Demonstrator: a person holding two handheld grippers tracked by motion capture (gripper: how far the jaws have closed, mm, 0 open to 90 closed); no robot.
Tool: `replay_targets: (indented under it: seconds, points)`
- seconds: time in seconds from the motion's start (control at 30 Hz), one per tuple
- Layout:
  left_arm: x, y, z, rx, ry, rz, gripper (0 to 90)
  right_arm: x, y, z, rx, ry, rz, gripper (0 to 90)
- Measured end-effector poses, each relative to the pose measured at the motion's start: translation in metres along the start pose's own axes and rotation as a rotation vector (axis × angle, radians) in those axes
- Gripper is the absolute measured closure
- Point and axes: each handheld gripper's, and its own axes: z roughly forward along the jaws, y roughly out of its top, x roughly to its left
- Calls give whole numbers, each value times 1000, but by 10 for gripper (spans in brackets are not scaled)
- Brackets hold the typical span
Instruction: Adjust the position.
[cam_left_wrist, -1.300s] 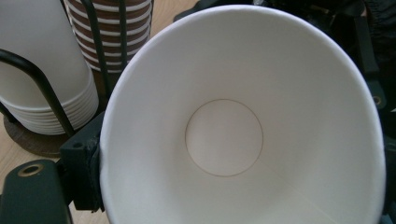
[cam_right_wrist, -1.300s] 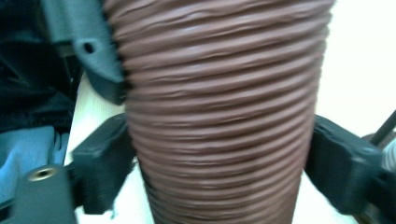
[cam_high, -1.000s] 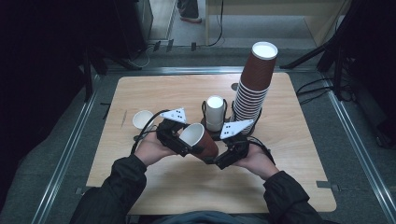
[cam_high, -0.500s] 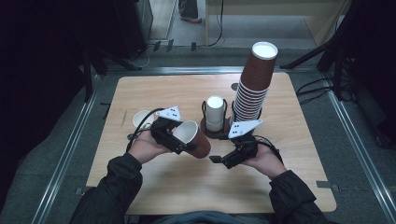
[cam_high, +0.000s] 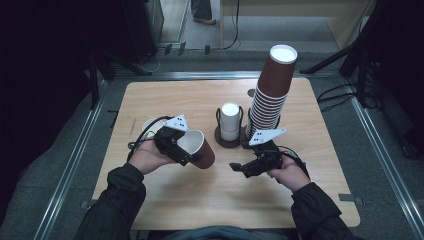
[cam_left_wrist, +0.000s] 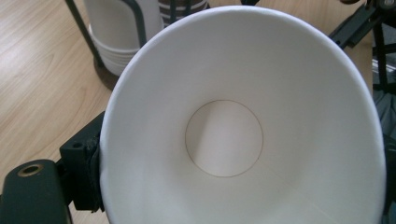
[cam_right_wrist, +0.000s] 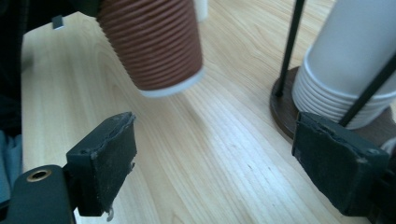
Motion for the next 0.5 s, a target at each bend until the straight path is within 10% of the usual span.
replay_targets:
  seconds: [0.5]
  points:
    - [6, -17, -16, 72, 55, 25, 93, -11, -4, 0, 19, -34, 35, 146]
